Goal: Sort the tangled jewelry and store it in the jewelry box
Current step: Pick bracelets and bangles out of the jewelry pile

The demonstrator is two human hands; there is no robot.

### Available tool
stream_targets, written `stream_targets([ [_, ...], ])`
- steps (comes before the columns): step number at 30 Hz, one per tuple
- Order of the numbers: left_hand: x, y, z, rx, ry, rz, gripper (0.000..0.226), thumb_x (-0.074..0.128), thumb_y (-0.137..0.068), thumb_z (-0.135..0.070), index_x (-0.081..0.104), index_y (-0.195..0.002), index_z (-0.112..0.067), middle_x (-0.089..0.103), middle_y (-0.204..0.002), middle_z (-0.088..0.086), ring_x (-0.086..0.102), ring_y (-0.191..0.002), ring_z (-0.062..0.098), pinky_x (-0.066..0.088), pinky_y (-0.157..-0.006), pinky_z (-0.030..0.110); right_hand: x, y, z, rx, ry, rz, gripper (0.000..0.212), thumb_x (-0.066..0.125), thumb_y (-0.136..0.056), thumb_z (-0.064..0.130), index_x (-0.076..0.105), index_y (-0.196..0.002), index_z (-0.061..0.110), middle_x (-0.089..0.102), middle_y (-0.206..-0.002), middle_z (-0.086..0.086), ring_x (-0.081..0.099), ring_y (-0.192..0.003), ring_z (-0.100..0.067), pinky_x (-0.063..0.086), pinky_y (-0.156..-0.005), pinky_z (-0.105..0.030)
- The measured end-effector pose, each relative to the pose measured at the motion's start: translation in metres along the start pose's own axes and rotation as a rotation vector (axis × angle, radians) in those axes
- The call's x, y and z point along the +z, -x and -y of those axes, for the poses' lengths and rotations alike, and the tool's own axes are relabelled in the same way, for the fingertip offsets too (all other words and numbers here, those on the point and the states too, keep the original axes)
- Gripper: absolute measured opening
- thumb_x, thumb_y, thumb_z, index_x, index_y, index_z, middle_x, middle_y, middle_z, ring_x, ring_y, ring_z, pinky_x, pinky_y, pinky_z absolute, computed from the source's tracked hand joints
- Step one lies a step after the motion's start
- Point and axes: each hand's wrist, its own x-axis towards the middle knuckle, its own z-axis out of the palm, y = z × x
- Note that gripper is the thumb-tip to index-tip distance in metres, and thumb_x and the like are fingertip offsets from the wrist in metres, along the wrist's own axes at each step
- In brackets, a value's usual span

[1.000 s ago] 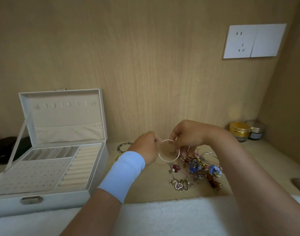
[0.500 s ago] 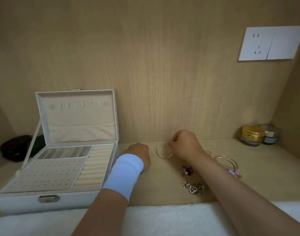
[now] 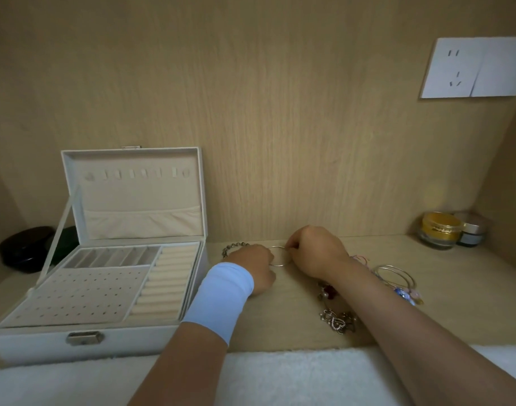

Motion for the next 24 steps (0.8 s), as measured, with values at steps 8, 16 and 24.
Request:
stream_targets([
  [8, -0.001, 0.003, -0.001, -0.001, 0.016, -0.080, 0.040, 0.052, -0.093, -0.029, 0.059, -0.133, -0.026, 0.056, -0.135, -0.001, 0.057, -0.119, 0.022, 0.047, -0.098, 0.031, -0.009, 0.006, 0.001, -0.091, 0.069, 0.087, 0.030, 0.056, -0.094, 0.026, 0.069, -0.121, 0.029, 0.062, -0.129, 0.003, 0.059, -0.118, -0.020, 0.045, -0.092, -0.029],
  [16, -0.010, 0.009, -0.032, 0.148, 0.113, -0.289, 0.035, 0.052, -0.097, -0.028, 0.060, -0.131, -0.025, 0.054, -0.133, -0.004, 0.047, -0.125, 0.017, 0.038, -0.107, 0.030, -0.111, 0.018, -0.081, 0.087, 0.007, 0.103, 0.019, 0.071, -0.089, 0.015, 0.076, -0.087, 0.033, 0.074, -0.100, 0.008, 0.066, -0.087, -0.009, 0.056, -0.085, -0.031],
  [24, -0.006, -0.010, -0.137, 0.279, 0.376, -0.205, 0.022, 0.057, -0.093, -0.027, 0.072, -0.108, -0.031, 0.069, -0.110, -0.011, 0.063, -0.096, 0.010, 0.051, -0.094, 0.029, -0.111, 0.034, -0.126, 0.248, 0.004, 0.330, 0.030, 0.071, -0.081, 0.008, 0.078, -0.083, 0.037, 0.068, -0.078, 0.009, 0.060, -0.067, -0.009, 0.048, -0.057, -0.022],
])
